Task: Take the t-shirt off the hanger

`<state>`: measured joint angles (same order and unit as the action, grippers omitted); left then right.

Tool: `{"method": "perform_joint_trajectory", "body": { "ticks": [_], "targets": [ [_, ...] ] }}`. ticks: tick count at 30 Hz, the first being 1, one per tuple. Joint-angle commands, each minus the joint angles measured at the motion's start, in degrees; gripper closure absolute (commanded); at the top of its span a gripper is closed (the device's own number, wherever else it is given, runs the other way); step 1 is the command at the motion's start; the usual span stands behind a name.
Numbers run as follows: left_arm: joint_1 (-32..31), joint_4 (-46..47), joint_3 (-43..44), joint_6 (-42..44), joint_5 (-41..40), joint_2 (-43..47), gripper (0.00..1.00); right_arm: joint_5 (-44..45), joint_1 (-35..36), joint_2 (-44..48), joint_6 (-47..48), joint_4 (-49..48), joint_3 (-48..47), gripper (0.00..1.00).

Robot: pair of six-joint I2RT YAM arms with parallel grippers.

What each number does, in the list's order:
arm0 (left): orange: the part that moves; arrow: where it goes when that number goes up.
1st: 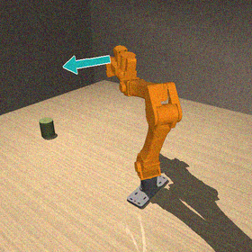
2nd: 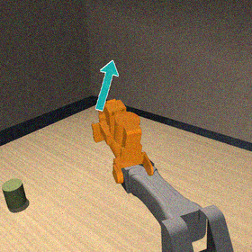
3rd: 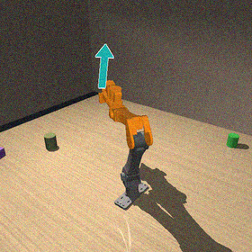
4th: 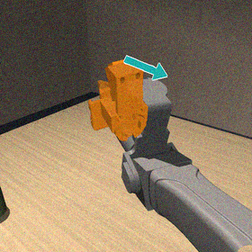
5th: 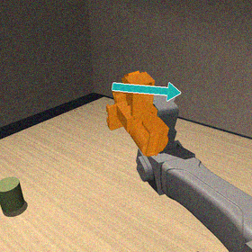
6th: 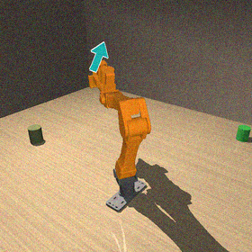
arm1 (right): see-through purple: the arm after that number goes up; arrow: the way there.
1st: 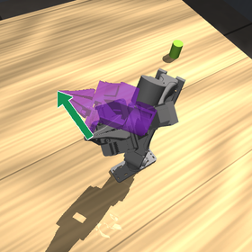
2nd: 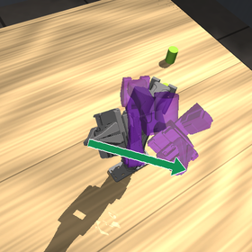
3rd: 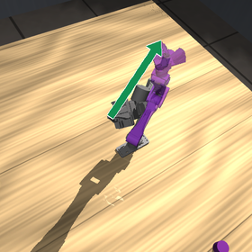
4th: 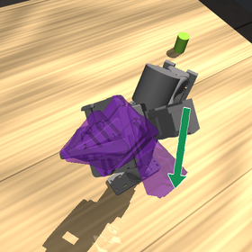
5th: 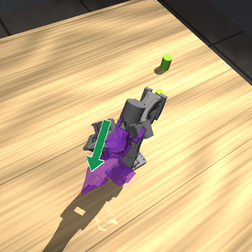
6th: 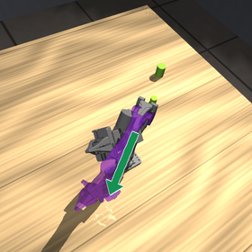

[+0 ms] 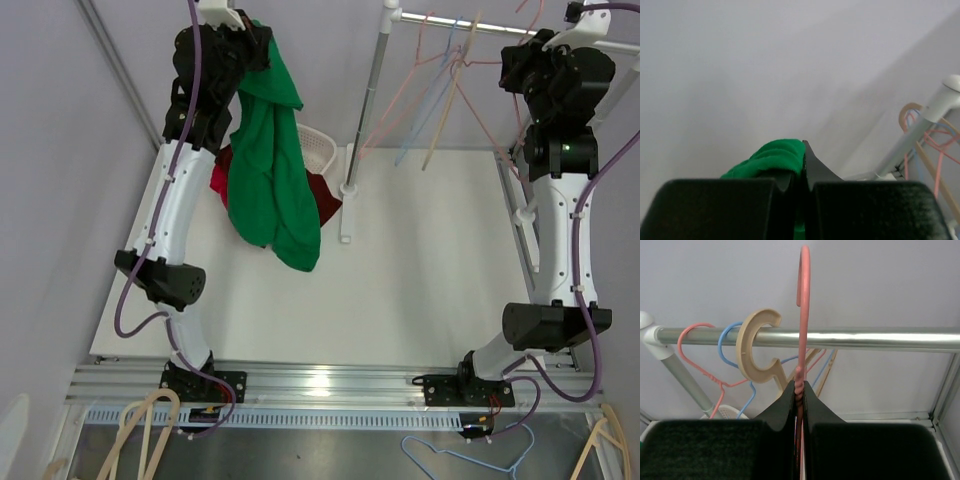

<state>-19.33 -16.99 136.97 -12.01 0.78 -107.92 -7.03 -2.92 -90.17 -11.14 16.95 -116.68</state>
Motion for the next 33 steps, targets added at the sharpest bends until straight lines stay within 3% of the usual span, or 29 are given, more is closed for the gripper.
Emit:
{"method": "perform_joint_trajectory", "body": {
  "ticks": [1,6,13,20,33],
  "targets": [
    [1.7,9.8,5.8,-0.4,2.1,0.7,0.99,4.5,1.9,0.1,3.6,-2.6,-4.3,1.00],
    [2.5,16.0,2.2,5.4,-0.5,2.1,0.99,6.9,2.7,1.5,4.6,0.4,-5.7,1.00],
    [5.1,15.2,1.8,3.7,-2.5,-5.1,0.99,11.1,2.7,6.3,5.4,7.8,-4.9,1.00],
    [6.7,15.9,3.3,2.5,-2.6,-7.8,0.99,11.9,2.7,8.7,8.7,4.8,-2.4,1.00],
    [7.5,28.6,4.5,9.7,-2.9,-5.3,0.99,7.7,2.7,-0.2,7.8,-5.1,-1.9,1.00]
  ]
}}
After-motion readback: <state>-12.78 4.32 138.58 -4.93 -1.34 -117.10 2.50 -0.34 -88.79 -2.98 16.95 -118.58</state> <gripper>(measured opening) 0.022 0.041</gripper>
